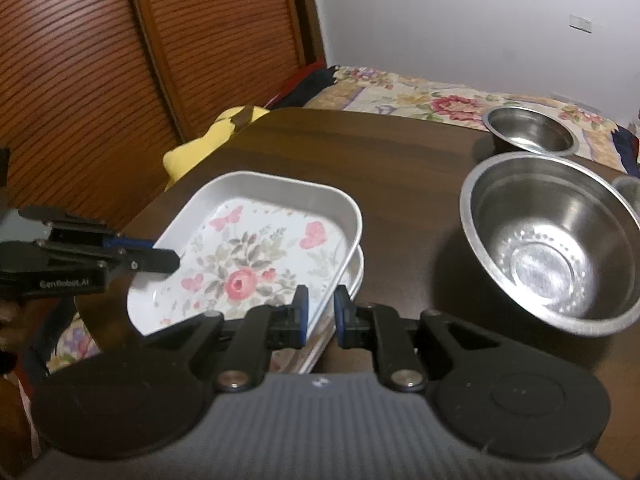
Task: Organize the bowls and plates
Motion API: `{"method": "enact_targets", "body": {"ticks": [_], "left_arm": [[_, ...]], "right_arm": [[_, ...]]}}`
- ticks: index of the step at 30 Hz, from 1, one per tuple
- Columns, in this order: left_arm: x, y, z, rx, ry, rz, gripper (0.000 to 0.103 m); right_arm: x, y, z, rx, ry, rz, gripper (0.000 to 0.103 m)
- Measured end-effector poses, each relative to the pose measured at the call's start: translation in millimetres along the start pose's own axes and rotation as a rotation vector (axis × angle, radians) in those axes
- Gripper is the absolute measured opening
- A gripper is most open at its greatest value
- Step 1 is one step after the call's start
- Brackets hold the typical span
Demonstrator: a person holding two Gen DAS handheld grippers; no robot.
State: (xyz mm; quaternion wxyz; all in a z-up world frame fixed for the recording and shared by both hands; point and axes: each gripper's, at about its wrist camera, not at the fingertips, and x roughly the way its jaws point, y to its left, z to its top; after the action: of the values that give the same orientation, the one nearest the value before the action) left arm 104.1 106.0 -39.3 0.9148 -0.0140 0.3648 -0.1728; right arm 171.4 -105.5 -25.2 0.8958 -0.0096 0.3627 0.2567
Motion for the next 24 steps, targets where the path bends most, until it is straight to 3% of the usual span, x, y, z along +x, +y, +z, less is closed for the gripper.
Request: {"method": "enact_targets", "body": {"ticks": [9, 24], "left_arm": [[3, 0, -6, 0.007, -0.012, 0.026, 0.010], [-1, 9, -10, -0.015, -0.031, 0.036, 0.012]], "right_arm": [[6, -3, -9, 0.063, -0.040, 0.006, 0.015], [1, -1, -25, 0.057, -0.126, -0.032, 0.016]]}}
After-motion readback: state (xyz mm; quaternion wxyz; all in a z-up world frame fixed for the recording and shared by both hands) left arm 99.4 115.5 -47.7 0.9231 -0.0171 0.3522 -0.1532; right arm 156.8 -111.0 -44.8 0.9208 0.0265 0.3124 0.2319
